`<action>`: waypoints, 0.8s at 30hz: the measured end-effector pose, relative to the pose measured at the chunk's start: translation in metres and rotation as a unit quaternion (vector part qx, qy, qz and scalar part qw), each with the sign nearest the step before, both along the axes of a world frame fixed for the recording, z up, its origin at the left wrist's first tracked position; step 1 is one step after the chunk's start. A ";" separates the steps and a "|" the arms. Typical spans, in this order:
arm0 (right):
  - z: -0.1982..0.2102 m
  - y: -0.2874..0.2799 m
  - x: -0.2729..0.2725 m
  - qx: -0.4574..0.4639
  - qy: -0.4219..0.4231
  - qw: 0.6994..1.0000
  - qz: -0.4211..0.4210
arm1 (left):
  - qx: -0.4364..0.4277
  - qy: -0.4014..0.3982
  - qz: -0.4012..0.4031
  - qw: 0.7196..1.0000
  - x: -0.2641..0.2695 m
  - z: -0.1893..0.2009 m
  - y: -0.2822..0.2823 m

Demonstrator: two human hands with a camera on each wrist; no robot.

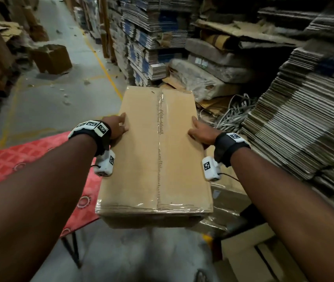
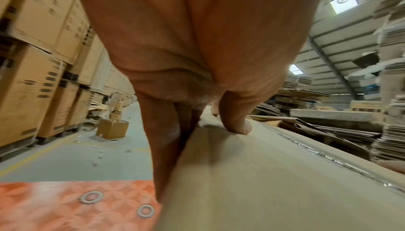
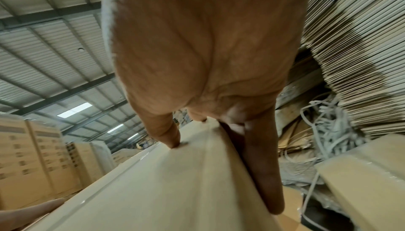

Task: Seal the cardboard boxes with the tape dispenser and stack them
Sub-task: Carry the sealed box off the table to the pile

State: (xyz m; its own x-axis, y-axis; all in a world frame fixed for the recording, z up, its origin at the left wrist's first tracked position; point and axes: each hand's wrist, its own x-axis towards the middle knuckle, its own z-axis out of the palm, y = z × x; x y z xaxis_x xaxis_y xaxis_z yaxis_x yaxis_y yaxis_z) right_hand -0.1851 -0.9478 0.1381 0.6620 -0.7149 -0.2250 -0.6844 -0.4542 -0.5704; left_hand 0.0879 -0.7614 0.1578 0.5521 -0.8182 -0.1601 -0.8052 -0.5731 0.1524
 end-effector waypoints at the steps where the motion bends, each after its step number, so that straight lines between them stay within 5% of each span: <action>1: -0.002 -0.008 -0.014 0.006 -0.003 1.000 -0.007 | 0.002 0.003 -0.008 1.000 -0.012 -0.002 -0.013; 16: -0.050 -0.171 -0.221 0.018 0.024 0.995 -0.094 | 0.027 0.037 -0.066 0.997 -0.194 -0.058 -0.224; 24: -0.083 -0.237 -0.279 0.044 0.012 0.989 -0.141 | 0.067 0.073 -0.072 0.992 -0.248 -0.107 -0.313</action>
State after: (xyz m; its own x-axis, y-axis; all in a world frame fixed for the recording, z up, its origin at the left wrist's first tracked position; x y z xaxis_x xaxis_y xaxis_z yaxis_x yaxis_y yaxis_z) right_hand -0.4645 -1.1850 0.0549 0.4322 -0.8478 -0.3073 -0.7904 -0.1920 -0.5817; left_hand -0.1604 -1.0744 0.0509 0.3939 -0.8530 -0.3425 -0.8549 -0.4768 0.2044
